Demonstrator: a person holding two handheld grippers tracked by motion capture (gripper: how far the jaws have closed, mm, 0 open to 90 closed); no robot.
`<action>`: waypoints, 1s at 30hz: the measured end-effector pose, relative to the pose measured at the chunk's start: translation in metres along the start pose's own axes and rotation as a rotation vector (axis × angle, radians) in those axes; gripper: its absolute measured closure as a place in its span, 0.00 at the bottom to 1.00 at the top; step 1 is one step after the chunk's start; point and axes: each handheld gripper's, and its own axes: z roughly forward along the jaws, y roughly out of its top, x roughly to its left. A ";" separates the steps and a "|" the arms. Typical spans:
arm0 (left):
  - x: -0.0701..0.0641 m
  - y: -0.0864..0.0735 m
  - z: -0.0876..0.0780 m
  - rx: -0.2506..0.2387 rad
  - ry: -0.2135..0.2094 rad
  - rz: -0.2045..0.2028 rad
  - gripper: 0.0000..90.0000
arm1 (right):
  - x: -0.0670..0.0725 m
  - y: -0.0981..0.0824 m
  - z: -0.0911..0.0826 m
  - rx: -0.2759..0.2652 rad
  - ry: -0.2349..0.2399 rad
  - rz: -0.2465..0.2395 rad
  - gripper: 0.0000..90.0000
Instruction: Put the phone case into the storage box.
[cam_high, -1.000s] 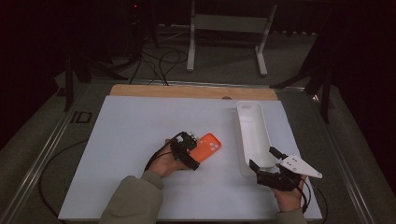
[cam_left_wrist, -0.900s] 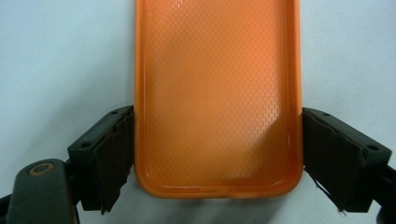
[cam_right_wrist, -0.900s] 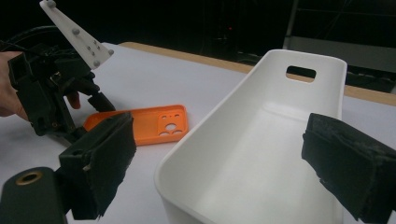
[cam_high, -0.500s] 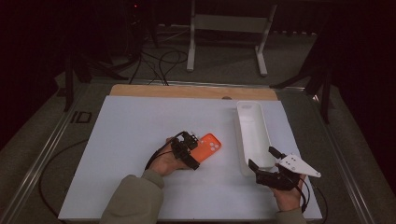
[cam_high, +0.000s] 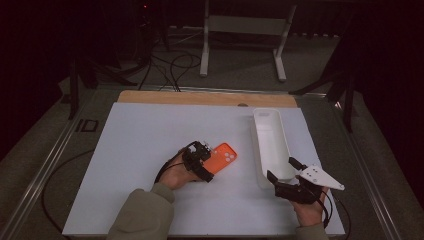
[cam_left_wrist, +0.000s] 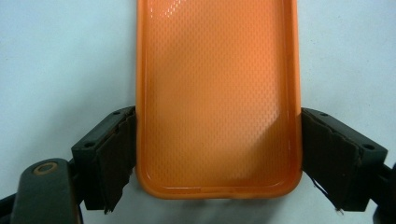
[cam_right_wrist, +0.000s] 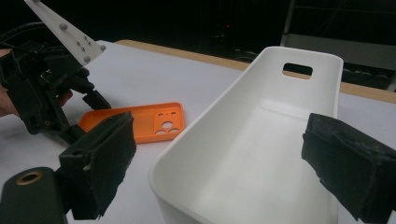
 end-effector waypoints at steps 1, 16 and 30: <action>0.000 0.000 0.000 0.000 0.000 0.000 0.19 | 0.000 0.000 0.000 0.000 0.000 0.000 0.10; 0.001 -0.003 -0.021 -0.083 0.033 -0.011 0.19 | 0.000 0.000 0.001 0.005 -0.003 -0.002 0.10; 0.001 -0.008 -0.043 -0.159 0.068 -0.016 0.19 | 0.000 0.000 0.002 0.014 0.006 0.008 0.10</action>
